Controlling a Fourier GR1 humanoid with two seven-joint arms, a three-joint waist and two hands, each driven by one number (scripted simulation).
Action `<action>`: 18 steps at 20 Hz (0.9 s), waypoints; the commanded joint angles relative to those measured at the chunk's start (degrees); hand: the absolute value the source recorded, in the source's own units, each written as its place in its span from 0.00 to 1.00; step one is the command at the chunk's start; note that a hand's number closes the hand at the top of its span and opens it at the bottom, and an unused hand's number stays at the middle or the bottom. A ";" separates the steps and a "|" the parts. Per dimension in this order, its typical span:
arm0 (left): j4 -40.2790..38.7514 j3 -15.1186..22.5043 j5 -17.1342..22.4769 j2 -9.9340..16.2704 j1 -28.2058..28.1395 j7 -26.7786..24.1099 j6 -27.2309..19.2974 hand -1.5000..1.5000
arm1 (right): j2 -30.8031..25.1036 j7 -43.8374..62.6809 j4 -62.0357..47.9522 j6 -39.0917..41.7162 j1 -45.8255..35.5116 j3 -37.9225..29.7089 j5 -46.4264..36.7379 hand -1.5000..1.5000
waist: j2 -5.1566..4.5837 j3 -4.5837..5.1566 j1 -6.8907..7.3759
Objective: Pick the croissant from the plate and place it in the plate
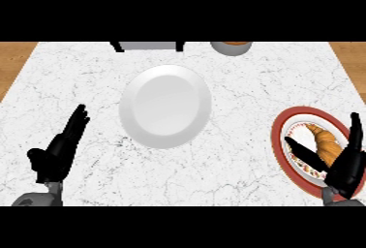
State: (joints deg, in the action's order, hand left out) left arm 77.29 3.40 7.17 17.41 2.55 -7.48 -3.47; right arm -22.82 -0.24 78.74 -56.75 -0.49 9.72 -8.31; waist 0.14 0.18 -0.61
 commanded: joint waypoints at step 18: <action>-3.76 -3.55 -0.04 0.49 3.51 -0.67 3.77 0.50 | -16.18 57.48 14.39 30.53 1.12 5.76 -16.31 0.00 | -0.12 -0.15 0.46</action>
State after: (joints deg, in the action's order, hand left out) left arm 74.42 1.10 7.14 17.90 3.83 -9.24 -0.29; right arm -39.81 51.63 92.18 -29.90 0.72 15.98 -22.34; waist 0.04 0.12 -0.10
